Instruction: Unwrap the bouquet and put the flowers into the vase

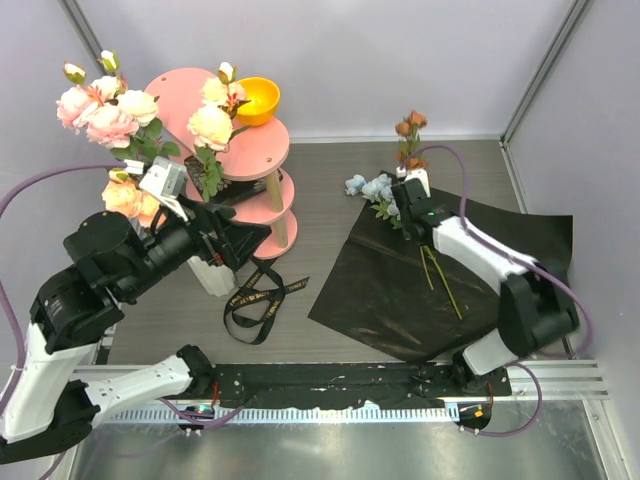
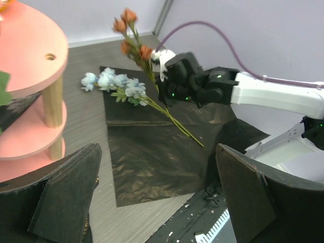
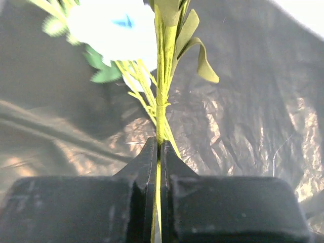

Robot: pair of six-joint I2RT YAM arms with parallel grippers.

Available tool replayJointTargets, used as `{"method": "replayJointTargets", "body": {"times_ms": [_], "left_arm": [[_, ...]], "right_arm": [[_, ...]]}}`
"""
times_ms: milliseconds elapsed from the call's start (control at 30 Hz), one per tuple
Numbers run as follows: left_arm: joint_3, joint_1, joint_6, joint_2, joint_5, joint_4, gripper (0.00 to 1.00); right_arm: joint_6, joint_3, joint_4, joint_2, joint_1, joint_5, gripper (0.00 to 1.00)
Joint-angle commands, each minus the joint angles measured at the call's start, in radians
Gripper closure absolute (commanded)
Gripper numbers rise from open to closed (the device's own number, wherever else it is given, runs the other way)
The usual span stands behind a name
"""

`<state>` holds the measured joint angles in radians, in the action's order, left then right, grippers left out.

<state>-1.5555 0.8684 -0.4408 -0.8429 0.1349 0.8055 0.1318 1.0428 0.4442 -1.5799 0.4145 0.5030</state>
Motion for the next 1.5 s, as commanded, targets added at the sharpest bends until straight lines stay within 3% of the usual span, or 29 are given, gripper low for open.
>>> {"method": "replayJointTargets", "body": {"times_ms": [0,67,167,200,333,467,867,1067,1167,1200,1267,1300,1333,1367,1400,1433,1467], "left_arm": [[0.009,-0.002,-0.036,-0.036,-0.113,-0.118,0.00],[0.025,-0.002,-0.053,-0.050,-0.165,-0.170,0.00],[0.034,-0.002,-0.073,-0.093,-0.221,-0.239,0.00],[0.035,-0.002,-0.091,-0.117,-0.260,-0.256,0.00],[0.041,-0.002,-0.133,-0.179,-0.339,-0.342,0.00],[0.037,-0.002,-0.162,-0.234,-0.383,-0.410,0.00],[0.011,-0.002,-0.208,-0.318,-0.485,-0.505,0.04],[-0.009,-0.002,-0.193,-0.335,-0.479,-0.483,0.17],[-0.017,-0.002,-0.177,-0.335,-0.472,-0.474,0.33],[-0.018,-0.002,-0.167,-0.334,-0.468,-0.474,0.48],[-0.029,-0.002,-0.145,-0.328,-0.456,-0.457,0.64],[-0.037,-0.002,-0.132,-0.325,-0.443,-0.444,0.82],[-0.043,-0.002,-0.095,-0.312,-0.395,-0.404,0.93],[-0.054,-0.002,-0.075,-0.303,-0.362,-0.381,1.00],[-0.055,-0.002,-0.055,-0.291,-0.332,-0.359,1.00],[-0.058,-0.002,-0.011,-0.277,-0.258,-0.320,1.00],[-0.061,-0.002,0.010,-0.247,-0.223,-0.298,1.00]], "right_arm": [[0.040,0.011,-0.094,0.294,0.033,-0.088,0.99],[0.077,-0.010,-0.162,0.438,0.033,-0.193,0.99],[0.141,-0.058,-0.309,0.604,0.038,-0.490,0.99],[0.159,-0.069,-0.346,0.632,0.044,-0.670,0.99],[0.296,-0.099,-0.586,0.731,0.101,-0.884,0.99],[0.377,-0.109,-0.690,0.771,0.184,-0.951,0.99],[0.384,-0.090,-0.682,0.745,0.265,-1.103,0.99],[0.371,-0.087,-0.680,0.741,0.288,-1.126,0.99],[0.364,-0.083,-0.679,0.735,0.303,-1.132,0.99],[0.362,-0.078,-0.673,0.727,0.311,-1.133,0.99],[0.351,-0.072,-0.662,0.718,0.317,-1.133,0.99],[0.347,-0.069,-0.647,0.712,0.322,-1.124,0.97],[0.341,-0.066,-0.636,0.709,0.323,-1.111,0.89],[0.330,-0.060,-0.616,0.709,0.323,-1.047,0.75],[0.297,-0.055,-0.558,0.707,0.323,-0.996,0.50],[0.278,-0.050,-0.524,0.716,0.323,-0.941,0.40],[0.258,-0.044,-0.488,0.721,0.323,-0.781,0.33]]}}
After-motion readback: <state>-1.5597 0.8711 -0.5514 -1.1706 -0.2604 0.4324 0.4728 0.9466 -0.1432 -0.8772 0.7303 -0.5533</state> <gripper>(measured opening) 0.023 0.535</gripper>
